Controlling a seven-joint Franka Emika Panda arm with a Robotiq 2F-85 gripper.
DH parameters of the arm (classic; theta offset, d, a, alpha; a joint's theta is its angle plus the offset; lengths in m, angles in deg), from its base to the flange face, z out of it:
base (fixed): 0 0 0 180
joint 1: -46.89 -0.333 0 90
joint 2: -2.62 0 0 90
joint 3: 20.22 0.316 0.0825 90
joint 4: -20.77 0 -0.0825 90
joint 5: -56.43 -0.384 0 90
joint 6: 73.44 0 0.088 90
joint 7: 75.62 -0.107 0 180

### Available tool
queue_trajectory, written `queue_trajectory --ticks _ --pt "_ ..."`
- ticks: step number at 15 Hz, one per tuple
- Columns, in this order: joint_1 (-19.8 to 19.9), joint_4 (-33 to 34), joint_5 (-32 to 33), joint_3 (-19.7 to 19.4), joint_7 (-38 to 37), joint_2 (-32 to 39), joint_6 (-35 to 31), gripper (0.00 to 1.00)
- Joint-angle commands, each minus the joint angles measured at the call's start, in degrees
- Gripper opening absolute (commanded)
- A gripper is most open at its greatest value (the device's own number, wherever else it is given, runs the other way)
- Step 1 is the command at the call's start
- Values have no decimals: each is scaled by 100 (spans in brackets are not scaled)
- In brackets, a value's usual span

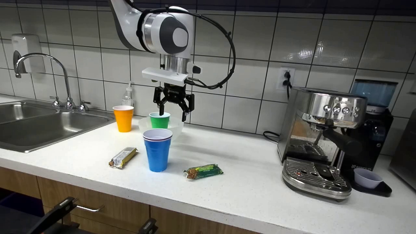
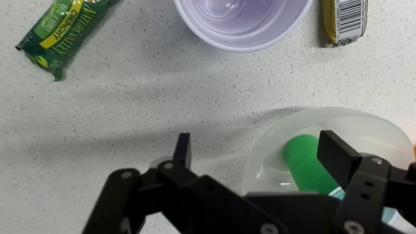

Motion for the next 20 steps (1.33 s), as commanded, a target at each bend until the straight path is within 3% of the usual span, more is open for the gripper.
queue_trajectory --ticks 1,20 --pt "78 5 30 80 -26 -3 8 100" --pt "-5 272 -8 246 -138 198 -19 100"
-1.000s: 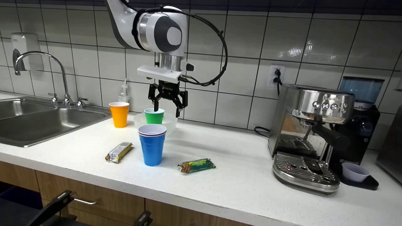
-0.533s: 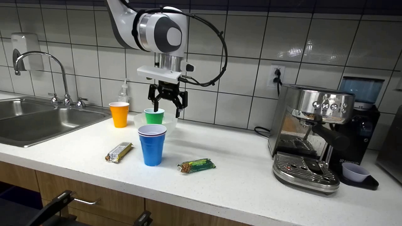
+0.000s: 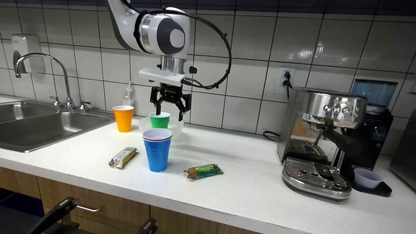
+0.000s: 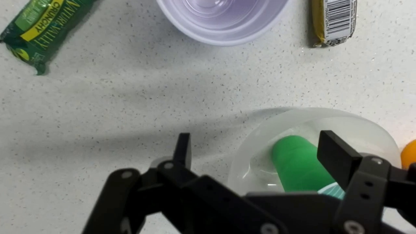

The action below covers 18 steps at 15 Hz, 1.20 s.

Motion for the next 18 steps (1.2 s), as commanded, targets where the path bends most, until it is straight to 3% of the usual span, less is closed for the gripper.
queue_trajectory --ticks 1,18 --pt "-6 235 -21 122 -133 159 -17 100" --pt "-212 1376 -241 302 -1280 1275 -298 100"
